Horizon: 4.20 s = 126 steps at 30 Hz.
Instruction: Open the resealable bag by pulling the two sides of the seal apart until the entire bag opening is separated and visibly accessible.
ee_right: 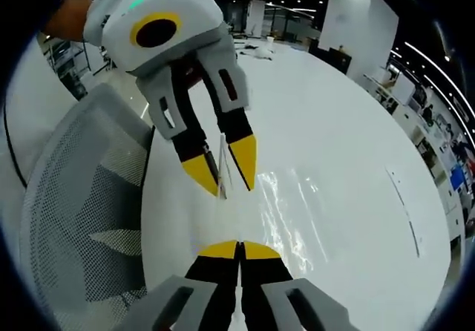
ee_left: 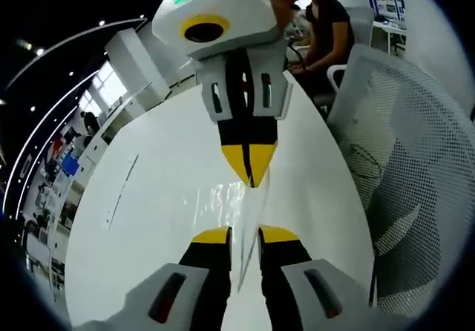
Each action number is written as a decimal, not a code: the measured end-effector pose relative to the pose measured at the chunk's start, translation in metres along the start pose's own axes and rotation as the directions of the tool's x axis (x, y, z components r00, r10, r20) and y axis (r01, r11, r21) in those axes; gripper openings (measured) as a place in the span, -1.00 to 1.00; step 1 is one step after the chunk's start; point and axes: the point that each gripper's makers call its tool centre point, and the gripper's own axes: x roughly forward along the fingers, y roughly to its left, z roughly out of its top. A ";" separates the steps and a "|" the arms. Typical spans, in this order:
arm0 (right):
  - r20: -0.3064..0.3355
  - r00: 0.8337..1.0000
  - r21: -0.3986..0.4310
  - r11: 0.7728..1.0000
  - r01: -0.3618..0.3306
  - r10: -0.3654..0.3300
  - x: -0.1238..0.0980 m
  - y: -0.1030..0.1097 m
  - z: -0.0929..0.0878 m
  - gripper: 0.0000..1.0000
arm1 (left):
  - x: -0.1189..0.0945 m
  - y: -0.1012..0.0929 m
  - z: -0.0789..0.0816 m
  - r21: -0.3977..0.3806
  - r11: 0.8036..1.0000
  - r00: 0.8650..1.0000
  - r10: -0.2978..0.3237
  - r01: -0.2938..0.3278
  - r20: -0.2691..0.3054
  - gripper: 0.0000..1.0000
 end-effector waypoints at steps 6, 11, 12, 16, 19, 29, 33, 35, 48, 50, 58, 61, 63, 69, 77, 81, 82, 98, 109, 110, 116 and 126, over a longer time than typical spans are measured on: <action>-0.024 1.000 -0.001 1.000 0.000 0.000 0.006 0.001 -0.001 -1.00 | -0.004 -0.001 0.001 0.004 1.000 1.000 0.019 -0.020 0.010 -0.64; -0.047 0.999 0.019 1.000 0.007 -0.006 0.010 -0.002 -0.002 -1.00 | -0.008 -0.001 0.006 0.004 1.000 0.999 0.026 -0.026 0.029 -0.65; -0.050 0.999 0.021 1.000 0.015 -0.014 0.010 -0.004 -0.002 -1.00 | -0.009 -0.002 0.007 0.004 1.000 0.999 0.024 -0.024 0.034 -0.65; -0.051 0.999 0.031 0.999 0.016 -0.014 0.011 -0.006 0.000 -1.00 | -0.009 -0.008 0.011 0.027 1.000 0.999 0.002 -0.004 0.043 -0.70; -0.050 0.999 0.034 0.999 0.020 -0.018 0.011 -0.007 0.002 -1.00 | -0.008 -0.008 0.012 0.037 0.999 0.999 0.004 -0.005 0.040 -0.74; -0.001 0.999 0.030 0.999 0.043 -0.043 0.003 -0.013 0.011 -1.00 | -0.001 -0.005 0.005 0.046 0.999 1.000 0.011 -0.011 -0.012 -0.83; 0.023 0.998 0.026 0.998 0.065 -0.066 -0.001 -0.018 0.015 -1.00 | 0.001 -0.004 0.001 0.055 0.998 0.999 0.014 -0.012 -0.035 -0.89; 0.033 0.996 0.025 0.997 0.076 -0.077 -0.003 -0.020 0.018 -1.00 | 0.002 -0.004 -0.001 0.060 0.998 0.999 0.014 -0.011 -0.045 -0.95; 0.122 0.975 -0.080 0.977 0.198 -0.188 -0.018 -0.037 0.034 -1.00 | 0.003 -0.001 0.002 0.054 0.998 0.998 0.018 -0.015 -0.055 -0.98; 0.136 0.970 -0.089 0.973 0.214 -0.201 -0.020 -0.038 0.036 -1.00 | 0.003 0.000 0.003 0.054 0.998 0.998 0.022 -0.019 -0.055 -0.99; 0.183 0.952 -0.126 0.955 0.269 -0.244 -0.030 -0.044 0.047 -1.00 | 0.002 0.005 0.005 0.057 0.998 0.998 0.037 -0.034 -0.056 -0.99; 0.214 0.939 -0.147 0.941 0.304 -0.270 -0.035 -0.047 0.053 -1.00 | 0.002 0.007 0.007 0.052 0.998 0.998 0.042 -0.039 -0.054 -0.99; 0.231 0.932 -0.155 0.935 0.319 -0.280 -0.038 -0.048 0.057 -1.00 | 0.001 0.008 0.008 0.049 0.998 0.998 0.044 -0.041 -0.053 -0.99; 0.259 0.917 -0.171 0.920 0.352 -0.303 -0.044 -0.052 0.065 -1.00 | 0.001 0.013 0.011 0.048 0.997 0.997 0.055 -0.053 -0.048 -1.00; 0.255 0.918 -0.176 0.919 0.354 -0.304 -0.043 -0.052 0.063 -1.00 | 0.000 0.013 0.009 0.046 0.998 0.997 0.054 -0.052 -0.054 -1.00; 0.239 0.923 -0.172 0.923 0.345 -0.300 -0.037 -0.051 0.060 -1.00 | 0.001 0.013 0.007 0.044 0.998 0.996 0.057 -0.054 -0.065 -0.99; 0.231 0.926 -0.172 0.924 0.340 -0.298 -0.035 -0.050 0.058 -1.00 | 0.001 0.012 0.006 0.042 0.998 0.996 0.055 -0.052 -0.069 -0.99; 0.160 0.952 -0.162 0.944 0.287 -0.262 -0.013 -0.042 0.035 -1.00 | 0.004 0.000 -0.006 -0.010 1.000 0.995 0.016 -0.017 -0.099 -0.97; 0.120 0.956 -0.134 0.950 0.281 -0.266 -0.002 -0.045 0.022 -1.00 | -0.006 0.000 -0.007 -0.050 0.997 0.997 0.059 -0.062 -0.050 -0.67; 0.117 0.957 -0.132 0.951 0.280 -0.266 -0.001 -0.045 0.022 -1.00 | -0.007 0.000 -0.006 -0.051 0.996 0.997 0.065 -0.067 -0.042 -0.66; 0.109 0.957 -0.143 0.949 0.281 -0.267 0.006 -0.044 0.019 -1.00 | -0.012 0.001 -0.010 -0.109 0.989 0.995 0.099 -0.101 -0.027 -0.62; 0.089 0.953 -0.172 0.938 0.301 -0.290 0.013 -0.050 0.010 -1.00 | -0.018 -0.006 -0.027 -0.176 0.975 0.991 0.128 -0.135 -0.049 -0.50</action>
